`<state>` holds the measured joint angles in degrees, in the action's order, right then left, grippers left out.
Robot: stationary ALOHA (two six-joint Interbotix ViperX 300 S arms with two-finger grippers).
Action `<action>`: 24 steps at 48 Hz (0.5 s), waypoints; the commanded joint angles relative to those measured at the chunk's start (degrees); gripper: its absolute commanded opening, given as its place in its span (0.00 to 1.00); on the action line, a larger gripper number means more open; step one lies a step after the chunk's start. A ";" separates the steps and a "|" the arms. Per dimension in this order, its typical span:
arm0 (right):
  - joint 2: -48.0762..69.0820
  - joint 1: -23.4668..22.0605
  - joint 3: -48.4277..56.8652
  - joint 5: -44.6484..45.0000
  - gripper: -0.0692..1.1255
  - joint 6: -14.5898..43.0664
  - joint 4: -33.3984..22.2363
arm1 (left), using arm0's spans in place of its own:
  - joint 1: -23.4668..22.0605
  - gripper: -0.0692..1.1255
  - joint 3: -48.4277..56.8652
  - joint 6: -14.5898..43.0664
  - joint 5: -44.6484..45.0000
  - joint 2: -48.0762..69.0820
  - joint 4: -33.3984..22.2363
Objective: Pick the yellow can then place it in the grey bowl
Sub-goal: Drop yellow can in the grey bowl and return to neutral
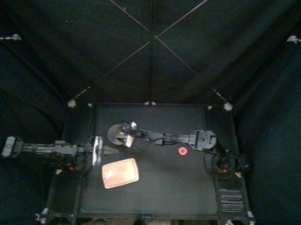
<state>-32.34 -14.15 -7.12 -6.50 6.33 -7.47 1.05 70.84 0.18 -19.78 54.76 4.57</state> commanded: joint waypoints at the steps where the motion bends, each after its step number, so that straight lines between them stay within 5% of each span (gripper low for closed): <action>1: 7.21 0.35 4.39 -4.22 0.86 0.09 0.44 | -0.09 0.03 -0.35 -0.09 -0.62 -0.18 0.09; 24: 30.15 6.42 41.13 -35.33 0.86 0.00 5.98 | 0.26 0.03 0.44 0.00 -0.62 -0.26 0.09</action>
<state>-7.21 -9.58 29.71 -36.83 6.42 -2.37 1.05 72.07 0.18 -19.86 54.76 4.57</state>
